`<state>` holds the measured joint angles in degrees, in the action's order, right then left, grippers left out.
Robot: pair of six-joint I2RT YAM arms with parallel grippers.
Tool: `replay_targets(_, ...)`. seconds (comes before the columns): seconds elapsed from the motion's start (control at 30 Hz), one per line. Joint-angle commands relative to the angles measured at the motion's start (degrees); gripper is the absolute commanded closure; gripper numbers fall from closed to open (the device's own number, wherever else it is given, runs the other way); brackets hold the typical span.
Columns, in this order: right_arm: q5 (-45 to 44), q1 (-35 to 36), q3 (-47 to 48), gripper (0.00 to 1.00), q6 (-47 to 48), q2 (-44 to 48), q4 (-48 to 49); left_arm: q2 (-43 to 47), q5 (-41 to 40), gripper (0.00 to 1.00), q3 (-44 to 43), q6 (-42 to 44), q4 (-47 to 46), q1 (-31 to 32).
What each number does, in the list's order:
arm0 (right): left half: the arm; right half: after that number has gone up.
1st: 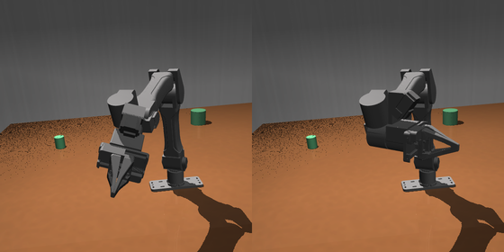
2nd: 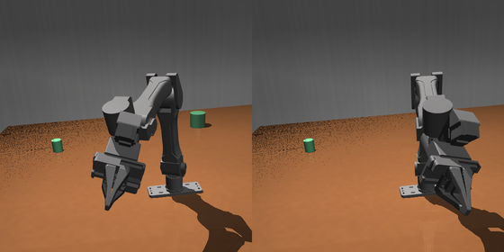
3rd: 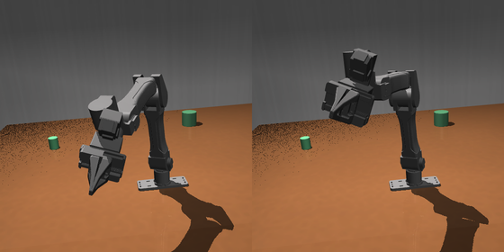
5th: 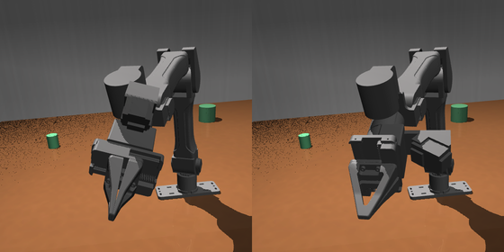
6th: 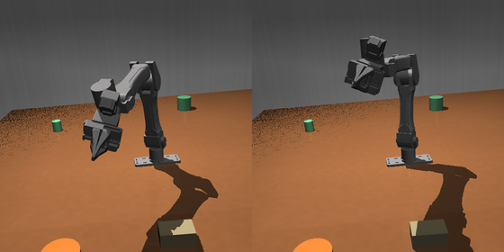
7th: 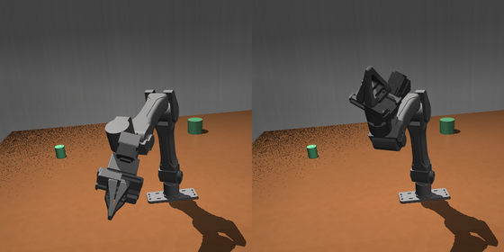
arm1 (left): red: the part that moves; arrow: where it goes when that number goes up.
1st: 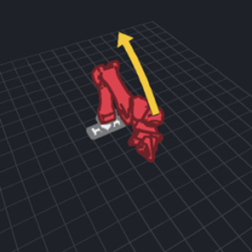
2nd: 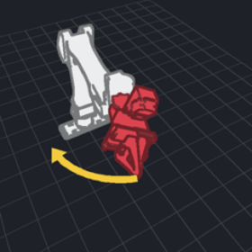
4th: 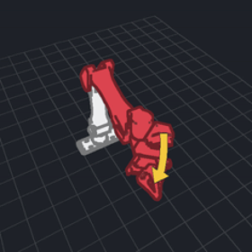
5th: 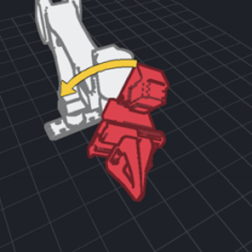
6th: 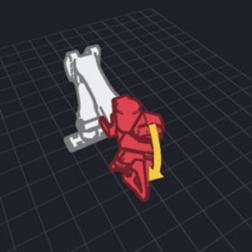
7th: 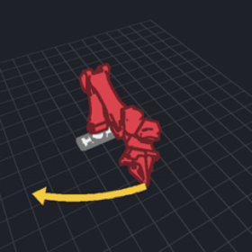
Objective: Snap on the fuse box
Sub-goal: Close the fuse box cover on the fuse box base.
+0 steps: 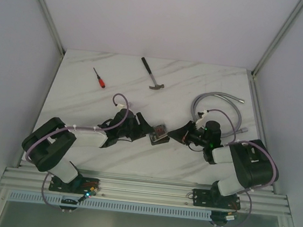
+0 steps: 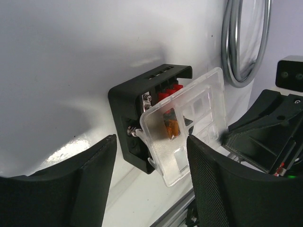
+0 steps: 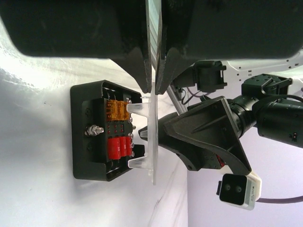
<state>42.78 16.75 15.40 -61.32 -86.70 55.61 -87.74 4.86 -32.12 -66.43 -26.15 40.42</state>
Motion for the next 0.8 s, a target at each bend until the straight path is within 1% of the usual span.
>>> replay_targets(0.0, -1.5, 1.0, 0.6, 1.0, -2.1, -3.1, 7.6, -1.1, -0.3, 0.32, -1.3, -1.2, -2.0, 0.3)
replay_targets(0.13, -2.9, 1.5, 0.0, 1.0, -1.9, -3.2, 6.6, -1.8, -0.2, 0.38, -1.6, -1.1, -1.8, 0.3)
replay_targets(0.43, -5.0, 1.8, -1.2, 1.0, 2.3, 0.1, -1.9, -3.7, 1.1, 0.46, -2.5, -0.6, -1.8, 0.4)
replay_targets(0.57, -5.7, 2.4, -0.8, 0.89, 4.1, 0.9, -5.1, -4.2, 1.5, 0.48, -3.0, -0.2, -1.3, 0.3)
replay_targets(0.77, -7.6, 3.8, 1.9, 0.71, 9.3, 4.2, -15.4, -4.3, 1.1, 0.5, -3.6, 0.6, -0.5, 0.4)
